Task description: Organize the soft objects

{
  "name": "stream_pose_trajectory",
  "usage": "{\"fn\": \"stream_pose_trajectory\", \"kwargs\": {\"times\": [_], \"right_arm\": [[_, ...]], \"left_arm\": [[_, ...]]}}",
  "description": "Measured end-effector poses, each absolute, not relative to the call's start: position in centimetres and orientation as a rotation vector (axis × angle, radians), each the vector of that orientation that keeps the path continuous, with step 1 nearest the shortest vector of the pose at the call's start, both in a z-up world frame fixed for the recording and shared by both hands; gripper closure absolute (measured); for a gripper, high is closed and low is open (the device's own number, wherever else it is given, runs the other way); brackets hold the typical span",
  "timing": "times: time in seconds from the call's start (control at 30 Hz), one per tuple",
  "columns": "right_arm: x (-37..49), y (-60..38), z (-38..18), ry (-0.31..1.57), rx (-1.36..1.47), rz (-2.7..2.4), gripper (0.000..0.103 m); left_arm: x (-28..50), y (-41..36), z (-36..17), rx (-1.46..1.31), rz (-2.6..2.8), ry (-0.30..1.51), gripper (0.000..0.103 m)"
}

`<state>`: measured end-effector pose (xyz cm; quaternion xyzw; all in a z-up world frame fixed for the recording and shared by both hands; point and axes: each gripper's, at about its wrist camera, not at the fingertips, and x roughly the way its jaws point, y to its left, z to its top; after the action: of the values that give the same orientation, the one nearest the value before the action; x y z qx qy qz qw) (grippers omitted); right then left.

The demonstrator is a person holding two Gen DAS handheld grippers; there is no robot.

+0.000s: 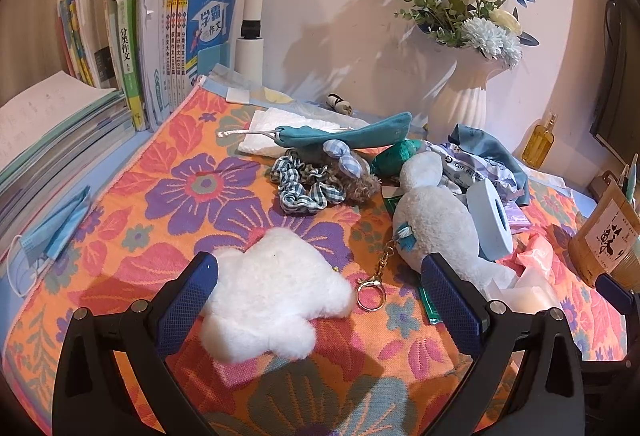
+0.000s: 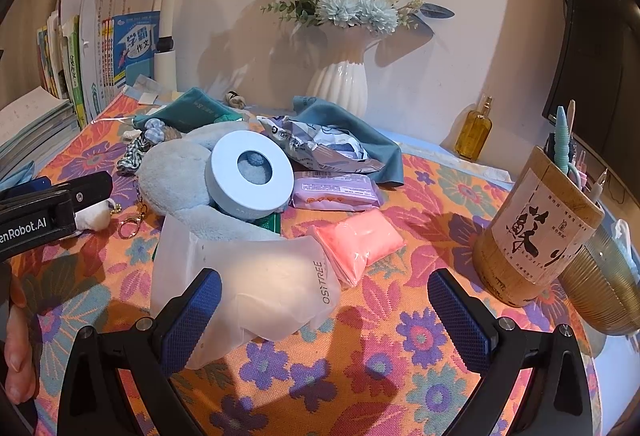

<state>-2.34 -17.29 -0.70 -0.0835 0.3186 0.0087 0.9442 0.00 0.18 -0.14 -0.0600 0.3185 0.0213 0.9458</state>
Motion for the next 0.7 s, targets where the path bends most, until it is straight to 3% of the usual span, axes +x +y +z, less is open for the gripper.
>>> {"fn": "stream_pose_trajectory", "kwargs": {"times": [0.37, 0.53, 0.7], "right_arm": [[-2.2, -17.5, -0.8, 0.652, -0.171, 0.014, 0.000], [-3.1, -18.1, -0.2, 0.602, -0.138, -0.023, 0.000], [-3.4, -19.2, 0.2, 0.583, -0.033, -0.033, 0.000]], "left_arm": [[-0.1, 0.5, 0.1, -0.114, 0.048, 0.652, 0.001], [-2.5, 3.3, 1.7, -0.212, -0.012, 0.617, 0.001], [-2.7, 5.7, 2.4, -0.140, -0.010, 0.673, 0.001]]}}
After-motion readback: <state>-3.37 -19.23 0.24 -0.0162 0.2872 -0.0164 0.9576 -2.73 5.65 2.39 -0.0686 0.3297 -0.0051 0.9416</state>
